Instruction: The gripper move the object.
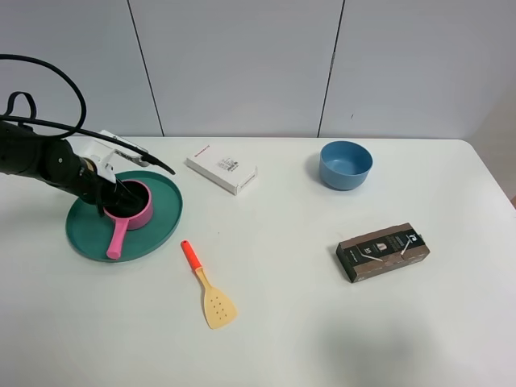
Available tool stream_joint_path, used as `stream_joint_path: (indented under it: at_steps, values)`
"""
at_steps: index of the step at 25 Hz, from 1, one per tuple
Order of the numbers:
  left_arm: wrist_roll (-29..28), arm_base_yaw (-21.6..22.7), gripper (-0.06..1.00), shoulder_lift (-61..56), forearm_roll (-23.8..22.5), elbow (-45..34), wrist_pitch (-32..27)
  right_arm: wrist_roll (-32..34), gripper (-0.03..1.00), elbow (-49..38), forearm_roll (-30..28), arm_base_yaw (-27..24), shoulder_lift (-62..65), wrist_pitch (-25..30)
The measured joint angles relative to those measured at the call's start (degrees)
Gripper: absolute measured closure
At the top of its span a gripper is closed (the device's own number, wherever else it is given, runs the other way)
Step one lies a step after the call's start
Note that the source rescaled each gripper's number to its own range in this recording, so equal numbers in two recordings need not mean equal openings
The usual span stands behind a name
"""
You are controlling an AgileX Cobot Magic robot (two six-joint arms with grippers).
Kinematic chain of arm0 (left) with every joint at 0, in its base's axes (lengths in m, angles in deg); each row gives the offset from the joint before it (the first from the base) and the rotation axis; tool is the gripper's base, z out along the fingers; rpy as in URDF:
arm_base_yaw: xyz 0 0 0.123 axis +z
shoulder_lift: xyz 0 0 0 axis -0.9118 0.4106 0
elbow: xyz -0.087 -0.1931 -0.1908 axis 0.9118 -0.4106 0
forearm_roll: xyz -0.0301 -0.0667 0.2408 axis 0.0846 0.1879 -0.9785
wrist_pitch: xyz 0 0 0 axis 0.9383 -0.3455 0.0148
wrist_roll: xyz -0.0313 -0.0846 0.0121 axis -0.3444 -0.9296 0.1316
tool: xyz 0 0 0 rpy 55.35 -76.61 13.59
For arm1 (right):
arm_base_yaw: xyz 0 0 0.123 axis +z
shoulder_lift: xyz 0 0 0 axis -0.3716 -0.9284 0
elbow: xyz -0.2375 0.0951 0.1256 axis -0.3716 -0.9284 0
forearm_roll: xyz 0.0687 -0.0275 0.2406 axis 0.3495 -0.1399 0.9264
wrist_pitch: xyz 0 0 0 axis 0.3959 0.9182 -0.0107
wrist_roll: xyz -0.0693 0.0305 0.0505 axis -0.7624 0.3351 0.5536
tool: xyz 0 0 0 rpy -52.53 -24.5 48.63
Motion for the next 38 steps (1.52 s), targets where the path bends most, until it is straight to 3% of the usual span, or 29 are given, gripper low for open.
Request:
stream_joint_path:
  at_steps: [5,11,14,17,20,25,30,38]
  values:
    - [-0.05,2.73,0.94,0.1,-0.11,0.0,1.48,0.0,-0.03,0.0,0.0,0.0,0.0,0.0]
    - [-0.1,3.06,0.9,0.1,-0.33,0.0,1.48,0.0,-0.03,0.0,0.0,0.0,0.0,0.0]
    - [-0.16,3.06,0.62,0.22,-0.59,0.0,1.48,0.0,-0.03,0.0,0.0,0.0,0.0,0.0]
    - [-1.21,2.69,0.15,0.22,-0.71,0.0,1.78,0.0,-0.03,0.0,0.0,0.0,0.0,0.0]
    - [-2.41,2.25,-0.02,-0.08,-0.77,0.0,2.33,0.0,-0.03,0.0,0.0,0.0,0.0,0.0]
    - [-5.81,2.25,-0.05,-3.17,-0.77,-0.04,2.2,0.0,-0.03,0.0,0.0,0.0,0.0,0.0]
    - [-8.95,2.25,-0.05,-13.63,-0.7,-0.04,-1.97,0.0,-0.03,0.0,0.0,0.0,0.0,0.0]
    - [-9.19,2.25,-0.05,-33.83,-0.12,-0.06,-21.15,0.0,-0.03,0.0,0.0,0.0,0.0,0.0]
